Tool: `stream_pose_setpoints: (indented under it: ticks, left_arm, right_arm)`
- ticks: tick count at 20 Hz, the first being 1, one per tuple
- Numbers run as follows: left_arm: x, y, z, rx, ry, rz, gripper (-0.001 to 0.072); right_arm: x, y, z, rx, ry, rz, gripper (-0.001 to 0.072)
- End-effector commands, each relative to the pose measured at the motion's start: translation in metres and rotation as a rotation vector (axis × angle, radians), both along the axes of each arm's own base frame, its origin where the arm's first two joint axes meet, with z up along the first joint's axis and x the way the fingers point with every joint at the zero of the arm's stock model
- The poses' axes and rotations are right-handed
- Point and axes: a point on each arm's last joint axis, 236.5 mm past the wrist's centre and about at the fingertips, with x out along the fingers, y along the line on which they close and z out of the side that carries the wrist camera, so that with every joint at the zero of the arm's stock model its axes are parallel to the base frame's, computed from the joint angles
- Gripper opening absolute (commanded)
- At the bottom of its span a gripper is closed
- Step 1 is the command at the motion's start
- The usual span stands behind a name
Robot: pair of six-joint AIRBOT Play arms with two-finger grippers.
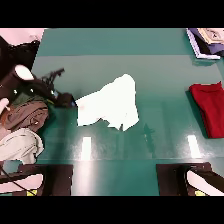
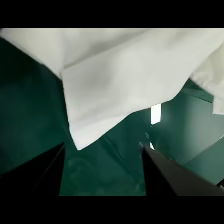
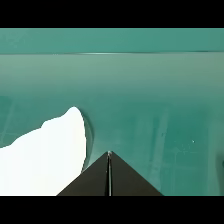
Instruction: Fold the shirts.
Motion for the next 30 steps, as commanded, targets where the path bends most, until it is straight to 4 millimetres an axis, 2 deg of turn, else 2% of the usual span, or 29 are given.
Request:
stream_pose_setpoints:
  ticks: [1, 3, 7, 8, 9, 10, 12, 14, 17, 19, 21, 22, 23, 24, 26, 28, 30]
  left_arm:
    - [-0.036, -0.011, -0.048, -0.038, 0.08, 0.044, 0.0548]
    - [-0.041, -0.017, -0.059, -0.022, 0.075, 0.045, 0.0548]
    - [-0.036, -0.038, -0.058, -0.036, 0.035, 0.033, 0.0546]
    - [-0.034, -0.039, -0.058, -0.037, 0.028, 0.036, 0.0456]
    - [-0.033, -0.04, -0.058, -0.04, 0.025, 0.04, 0.0206]
    - [-0.033, -0.04, -0.057, -0.041, 0.024, 0.041, 0.0034]
    - [-0.031, -0.044, -0.044, -0.058, 0.025, 0.02, 0.0024]
    - [-0.015, -0.05, -0.004, -0.087, -0.052, -0.025, 0.0024]
    - [0.024, -0.057, 0.096, -0.123, -0.324, -0.058, 0.0024]
    - [0.04, -0.058, 0.172, -0.141, -0.528, -0.063, 0.0024]
    - [0.041, -0.057, 0.225, -0.152, -0.664, -0.068, 0.0024]
    - [0.039, -0.056, 0.244, -0.15, -0.716, -0.071, 0.0024]
    - [0.038, -0.055, 0.257, -0.146, -0.75, -0.073, 0.0025]
    - [0.037, -0.054, 0.265, -0.144, -0.77, -0.075, 0.0025]
    - [0.037, -0.054, 0.272, -0.143, -0.785, -0.075, 0.0025]
    - [0.037, -0.052, 0.271, -0.141, -0.776, -0.059, 0.0025]
    - [0.039, -0.048, 0.268, -0.114, -0.773, -0.054, 0.0024]
  right_arm:
    - [0.0, 0.0, -0.001, 0.001, 0.004, 0.001, 0.0016]
    - [0.0, 0.0, -0.001, 0.0, 0.004, 0.0, 0.0016]
    - [-0.001, 0.0, -0.003, 0.0, 0.012, 0.002, 0.0016]
    - [-0.002, 0.0, -0.004, -0.001, 0.019, 0.004, 0.0016]
    - [-0.004, 0.001, -0.006, -0.002, 0.028, 0.006, 0.0016]
    - [-0.006, 0.001, -0.008, -0.003, 0.04, 0.008, 0.0016]
    - [-0.009, 0.002, -0.012, -0.005, 0.063, 0.013, 0.0016]
    - [-0.012, 0.005, -0.026, -0.008, 0.124, 0.033, 0.0016]
    - [-0.019, 0.029, -0.078, -0.016, 0.331, 0.129, 0.0016]
    - [-0.017, 0.06, -0.129, -0.02, 0.444, 0.215, 0.0016]
    - [-0.02, 0.089, -0.189, -0.05, 0.541, 0.316, 0.0022]
    - [-0.023, 0.102, -0.223, -0.059, 0.591, 0.352, 0.0171]
    - [-0.029, 0.111, -0.253, -0.061, 0.644, 0.368, 0.0462]
    - [-0.036, 0.119, -0.284, -0.063, 0.706, 0.381, 0.0616]
    - [-0.051, 0.138, -0.33, -0.029, 0.806, 0.427, 0.0614]
    - [-0.058, 0.163, -0.36, 0.063, 0.851, 0.468, 0.0611]
    - [-0.056, 0.171, -0.383, 0.11, 0.883, 0.446, 0.057]
